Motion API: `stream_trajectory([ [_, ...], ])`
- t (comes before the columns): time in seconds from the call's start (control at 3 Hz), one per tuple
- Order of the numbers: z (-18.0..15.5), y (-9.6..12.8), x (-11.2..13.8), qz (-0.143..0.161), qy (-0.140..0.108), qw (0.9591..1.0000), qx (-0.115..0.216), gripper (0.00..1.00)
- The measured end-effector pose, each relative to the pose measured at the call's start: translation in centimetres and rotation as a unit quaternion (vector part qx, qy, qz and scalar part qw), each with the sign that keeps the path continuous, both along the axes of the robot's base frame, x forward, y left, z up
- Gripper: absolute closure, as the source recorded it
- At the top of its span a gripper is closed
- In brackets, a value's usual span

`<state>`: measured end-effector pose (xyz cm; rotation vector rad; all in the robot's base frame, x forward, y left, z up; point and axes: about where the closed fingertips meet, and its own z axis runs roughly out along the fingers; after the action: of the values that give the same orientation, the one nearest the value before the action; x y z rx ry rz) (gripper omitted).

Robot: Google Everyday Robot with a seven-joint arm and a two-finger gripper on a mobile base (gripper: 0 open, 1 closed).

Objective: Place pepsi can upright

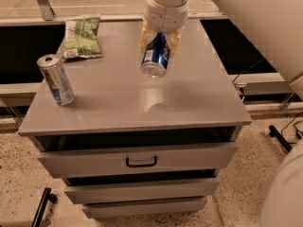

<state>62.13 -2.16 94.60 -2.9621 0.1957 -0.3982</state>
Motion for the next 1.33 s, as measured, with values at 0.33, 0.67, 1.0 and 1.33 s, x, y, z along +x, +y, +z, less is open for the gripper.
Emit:
stream_trajectory([
  [0.33, -1.2, -1.4, -0.1, 0.074, 0.003, 0.9972, 0.006, 1.0],
  [0.67, -2.0, -2.8, -0.6, 0.153, 0.014, 0.9882, 0.0, 1.0],
  [1.0, -2.3, -3.4, -0.9, 0.235, 0.015, 0.9717, -0.019, 1.0],
  [1.33, -2.4, -2.7, 0.0, 0.279, -0.009, 0.9599, -0.024, 1.0],
])
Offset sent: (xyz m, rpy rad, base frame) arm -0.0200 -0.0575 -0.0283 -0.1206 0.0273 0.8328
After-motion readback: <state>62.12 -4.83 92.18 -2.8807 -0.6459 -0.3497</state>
